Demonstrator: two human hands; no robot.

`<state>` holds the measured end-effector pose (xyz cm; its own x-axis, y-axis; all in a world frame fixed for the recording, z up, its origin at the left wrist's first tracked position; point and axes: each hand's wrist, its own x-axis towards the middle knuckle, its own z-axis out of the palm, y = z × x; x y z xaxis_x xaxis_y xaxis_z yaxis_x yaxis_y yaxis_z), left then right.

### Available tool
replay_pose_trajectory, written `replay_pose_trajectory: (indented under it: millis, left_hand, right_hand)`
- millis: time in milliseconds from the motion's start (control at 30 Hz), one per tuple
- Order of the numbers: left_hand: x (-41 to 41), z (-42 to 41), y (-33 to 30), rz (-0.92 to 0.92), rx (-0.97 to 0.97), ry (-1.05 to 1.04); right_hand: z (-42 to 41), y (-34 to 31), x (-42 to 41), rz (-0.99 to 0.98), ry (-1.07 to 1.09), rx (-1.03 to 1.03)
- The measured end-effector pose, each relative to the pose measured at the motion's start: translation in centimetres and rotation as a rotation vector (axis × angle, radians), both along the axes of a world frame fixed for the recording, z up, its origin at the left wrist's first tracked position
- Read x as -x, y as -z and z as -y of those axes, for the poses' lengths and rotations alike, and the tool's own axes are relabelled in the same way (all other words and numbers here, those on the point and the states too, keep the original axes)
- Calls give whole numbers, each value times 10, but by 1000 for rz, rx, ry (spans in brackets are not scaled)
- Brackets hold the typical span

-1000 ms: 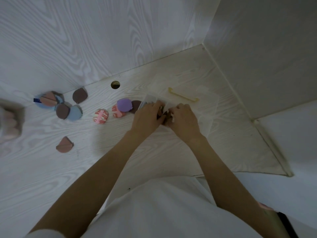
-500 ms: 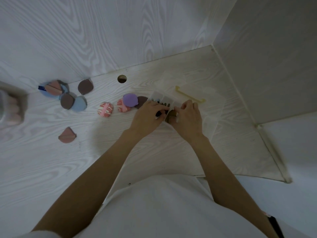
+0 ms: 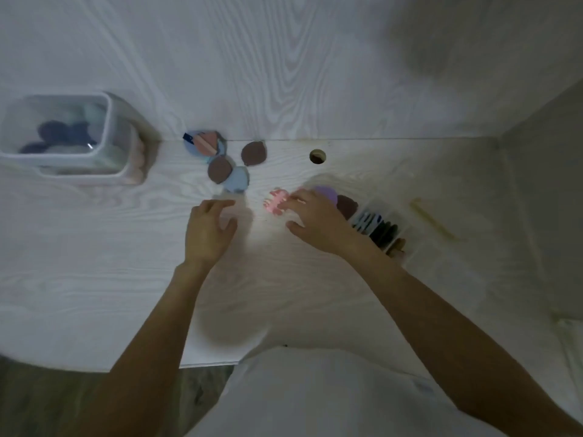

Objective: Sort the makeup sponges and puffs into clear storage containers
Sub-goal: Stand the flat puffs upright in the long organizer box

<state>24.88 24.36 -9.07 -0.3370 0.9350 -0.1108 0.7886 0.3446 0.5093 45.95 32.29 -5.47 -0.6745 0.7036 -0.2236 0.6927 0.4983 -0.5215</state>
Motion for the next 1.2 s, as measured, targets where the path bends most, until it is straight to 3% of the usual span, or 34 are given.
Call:
replay_pose_trajectory:
  millis: [100, 267, 400, 633, 767, 833, 900, 1000, 1133, 1200]
  left_hand:
    - [32, 11, 11, -111, 87, -98]
    - [43, 18, 21, 40, 95, -170]
    - [48, 18, 22, 209, 63, -239]
    - [49, 19, 8, 459, 11, -309]
    - [40, 12, 2, 529, -109, -268]
    - [33, 7, 4, 558, -79, -269]
    - [22, 5, 10, 516, 18, -228]
    - [17, -2, 20, 194, 112, -122]
    - [41, -35, 19, 84, -39, -130]
    - [58, -63, 16, 134, -109, -192]
  right_hand:
    - [-22, 20, 51, 91, -54, -55]
    - [-54, 30, 123, 58, -44, -76]
    - [-65, 40, 152, 147, 62, -114]
    - [-43, 42, 121, 5, 238, -9]
    - [-28, 31, 95, -55, 358, 91]
    - [-18, 23, 81, -32, 357, 119]
    - [-6, 22, 65, 4, 347, 140]
    - [6, 27, 45, 26, 371, 100]
    - [10, 28, 38, -99, 437, 68]
    - [7, 26, 42, -162, 445, 36]
